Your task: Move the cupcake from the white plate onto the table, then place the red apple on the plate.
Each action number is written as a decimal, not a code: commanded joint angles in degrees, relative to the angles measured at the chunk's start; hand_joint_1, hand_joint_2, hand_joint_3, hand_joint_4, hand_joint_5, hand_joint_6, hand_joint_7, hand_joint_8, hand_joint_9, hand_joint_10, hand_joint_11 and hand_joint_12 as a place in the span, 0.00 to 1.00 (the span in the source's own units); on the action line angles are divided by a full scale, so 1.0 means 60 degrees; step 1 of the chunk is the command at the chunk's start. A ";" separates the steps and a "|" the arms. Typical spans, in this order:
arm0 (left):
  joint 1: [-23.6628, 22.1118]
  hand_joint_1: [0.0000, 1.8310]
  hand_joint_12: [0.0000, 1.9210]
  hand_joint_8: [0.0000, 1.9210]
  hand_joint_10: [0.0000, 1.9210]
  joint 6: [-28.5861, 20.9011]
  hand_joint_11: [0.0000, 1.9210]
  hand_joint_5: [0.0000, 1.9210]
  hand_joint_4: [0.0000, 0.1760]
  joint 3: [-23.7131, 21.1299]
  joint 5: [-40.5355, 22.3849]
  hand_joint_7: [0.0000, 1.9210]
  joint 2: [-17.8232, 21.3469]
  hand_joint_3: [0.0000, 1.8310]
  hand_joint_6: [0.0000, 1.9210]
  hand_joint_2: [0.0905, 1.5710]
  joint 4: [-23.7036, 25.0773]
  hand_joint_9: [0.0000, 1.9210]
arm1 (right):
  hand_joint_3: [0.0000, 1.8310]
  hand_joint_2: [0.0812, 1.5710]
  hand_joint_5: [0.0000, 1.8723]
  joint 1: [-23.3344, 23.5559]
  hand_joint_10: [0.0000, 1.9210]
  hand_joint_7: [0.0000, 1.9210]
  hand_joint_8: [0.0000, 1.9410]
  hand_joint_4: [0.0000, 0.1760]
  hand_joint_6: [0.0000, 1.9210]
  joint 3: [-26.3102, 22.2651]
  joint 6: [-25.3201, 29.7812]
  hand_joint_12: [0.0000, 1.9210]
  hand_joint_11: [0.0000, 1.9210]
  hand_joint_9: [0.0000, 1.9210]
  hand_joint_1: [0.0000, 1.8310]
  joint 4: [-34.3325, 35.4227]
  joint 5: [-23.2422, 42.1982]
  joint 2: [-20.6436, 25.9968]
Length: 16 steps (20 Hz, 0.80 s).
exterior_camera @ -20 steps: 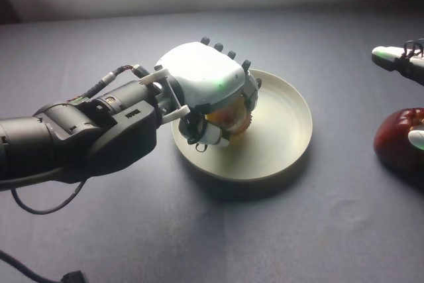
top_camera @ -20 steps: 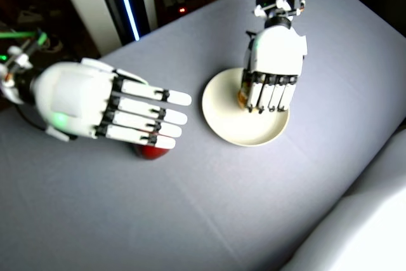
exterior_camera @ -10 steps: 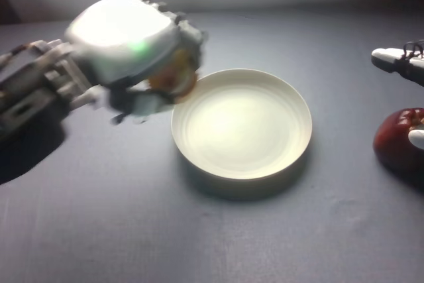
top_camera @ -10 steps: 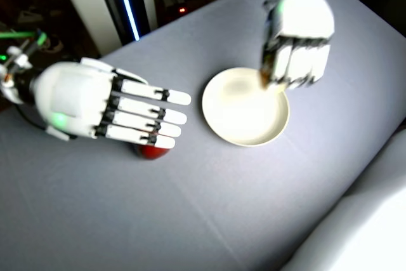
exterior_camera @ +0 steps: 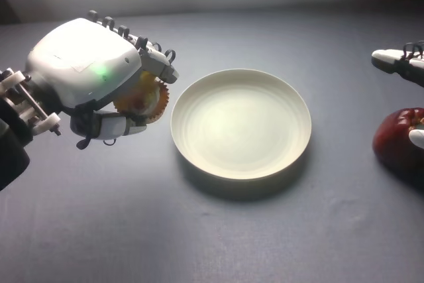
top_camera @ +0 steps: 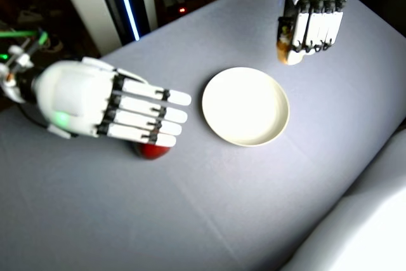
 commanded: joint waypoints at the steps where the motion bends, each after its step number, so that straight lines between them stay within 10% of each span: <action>1: 0.0279 0.70 0.62 0.64 0.31 0.0208 0.44 0.67 0.00 -0.0142 -0.1267 0.49 0.0275 0.00 0.11 0.67 -0.0170 0.54 | 0.00 0.88 0.05 0.0079 0.00 0.09 0.00 0.22 0.00 0.0011 0.0063 0.17 0.08 0.13 0.39 0.0227 0.1137 0.0028; 4: 0.2149 0.70 0.67 0.64 0.36 0.0619 0.47 0.66 0.00 -0.0503 -0.1286 0.50 0.0498 0.00 0.12 0.67 -0.1830 0.56 | 0.00 0.88 0.07 -0.0018 0.00 0.07 0.00 0.15 0.00 -0.0015 0.0143 0.17 0.09 0.12 0.40 0.0259 0.1132 0.0028; 16: 0.2724 0.69 0.70 0.64 0.44 0.0794 0.43 0.60 0.00 -0.0533 -0.1472 0.50 0.0445 0.00 0.23 0.68 -0.2613 0.51 | 0.00 0.88 0.07 -0.0135 0.00 0.10 0.01 0.10 0.00 -0.0023 0.0149 0.17 0.10 0.14 0.38 0.0305 0.1132 0.0026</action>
